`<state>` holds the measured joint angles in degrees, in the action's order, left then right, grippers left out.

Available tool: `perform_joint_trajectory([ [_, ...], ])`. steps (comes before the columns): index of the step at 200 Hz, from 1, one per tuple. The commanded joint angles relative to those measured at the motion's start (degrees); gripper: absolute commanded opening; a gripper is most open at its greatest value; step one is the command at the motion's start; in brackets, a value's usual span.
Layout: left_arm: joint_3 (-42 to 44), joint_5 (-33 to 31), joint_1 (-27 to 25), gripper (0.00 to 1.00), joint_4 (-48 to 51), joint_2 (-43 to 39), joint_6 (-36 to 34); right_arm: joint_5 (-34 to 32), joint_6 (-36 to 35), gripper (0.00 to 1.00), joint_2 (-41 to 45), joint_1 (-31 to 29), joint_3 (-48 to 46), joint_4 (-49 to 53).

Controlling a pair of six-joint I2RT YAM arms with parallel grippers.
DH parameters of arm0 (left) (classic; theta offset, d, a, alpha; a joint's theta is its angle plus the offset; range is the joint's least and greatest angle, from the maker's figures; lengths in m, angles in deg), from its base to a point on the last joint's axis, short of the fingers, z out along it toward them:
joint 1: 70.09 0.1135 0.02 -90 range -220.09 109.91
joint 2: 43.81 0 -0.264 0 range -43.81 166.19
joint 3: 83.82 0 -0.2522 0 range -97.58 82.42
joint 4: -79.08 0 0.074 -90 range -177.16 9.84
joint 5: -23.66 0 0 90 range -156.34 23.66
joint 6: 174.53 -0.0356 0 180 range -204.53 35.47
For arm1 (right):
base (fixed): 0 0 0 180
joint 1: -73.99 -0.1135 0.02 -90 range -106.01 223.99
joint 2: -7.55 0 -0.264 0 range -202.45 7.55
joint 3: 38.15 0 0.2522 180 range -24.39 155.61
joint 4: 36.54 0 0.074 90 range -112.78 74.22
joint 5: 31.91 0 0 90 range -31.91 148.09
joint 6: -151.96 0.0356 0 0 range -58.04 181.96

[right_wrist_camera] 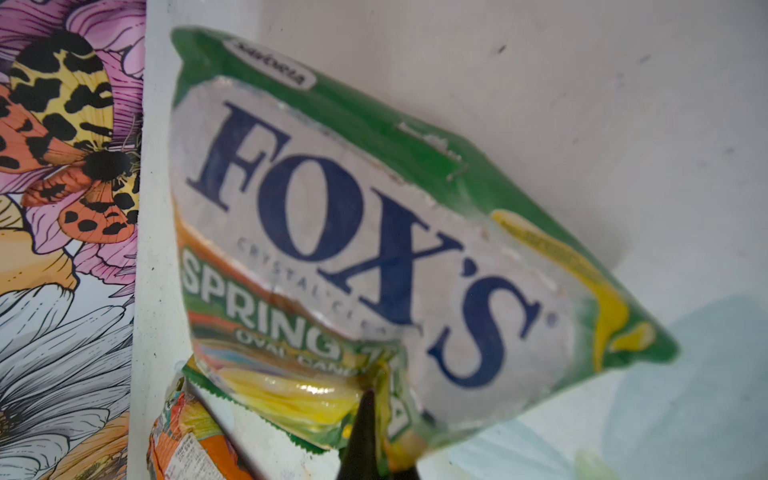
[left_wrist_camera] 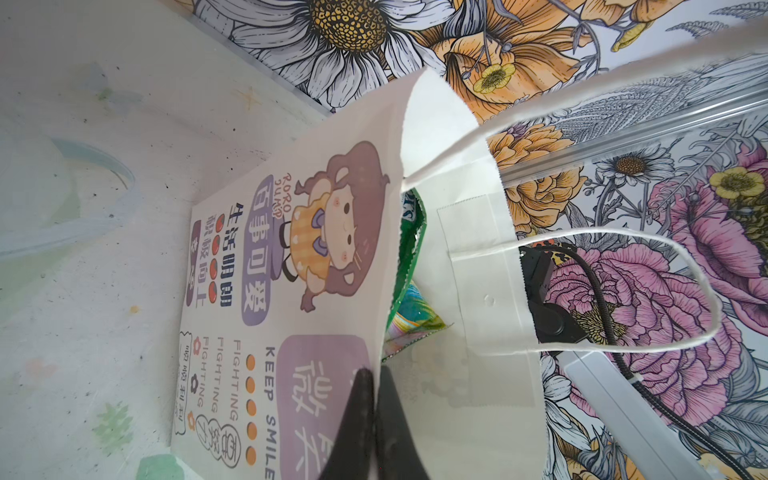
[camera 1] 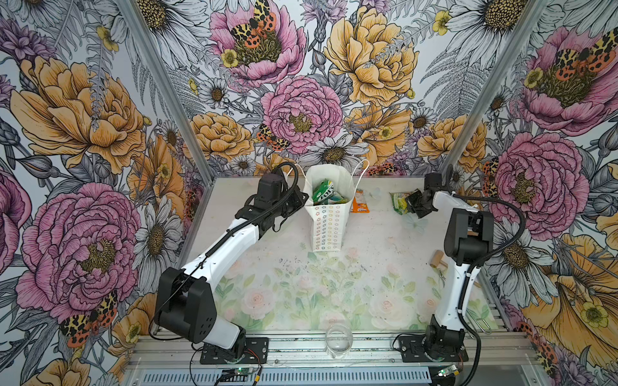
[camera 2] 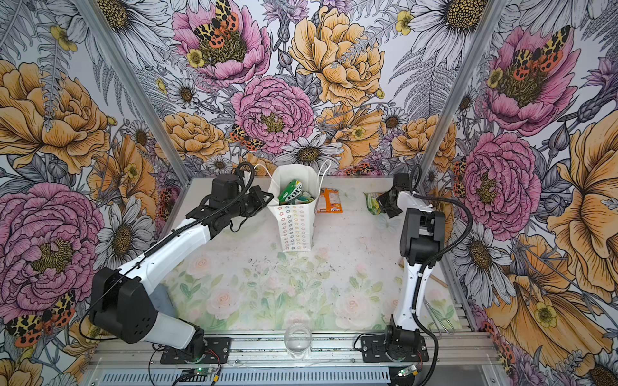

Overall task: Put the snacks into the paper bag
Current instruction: 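Lift the Fox's packet up off the table with the right gripper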

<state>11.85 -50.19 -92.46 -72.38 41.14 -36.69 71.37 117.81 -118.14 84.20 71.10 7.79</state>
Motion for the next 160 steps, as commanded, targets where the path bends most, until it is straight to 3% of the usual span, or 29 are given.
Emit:
perform_joint_trajectory([
  [1, -0.23, 1.18, -0.15, 0.06, -2.39, -0.22, -0.50, 2.18, -4.72, 0.00, 3.21, 0.50, -3.44, -0.02],
  [80, -0.15, 1.39, -0.13, 0.06, -2.55, -0.41, -0.46, 15.72, -17.28, 0.00, 6.24, 0.81, -9.09, -0.96],
  [160, -0.53, 1.59, -0.32, 0.06, -2.66, 0.21, -0.37, 24.69, -28.67, 0.00, 13.51, 0.44, -16.80, 0.37],
])
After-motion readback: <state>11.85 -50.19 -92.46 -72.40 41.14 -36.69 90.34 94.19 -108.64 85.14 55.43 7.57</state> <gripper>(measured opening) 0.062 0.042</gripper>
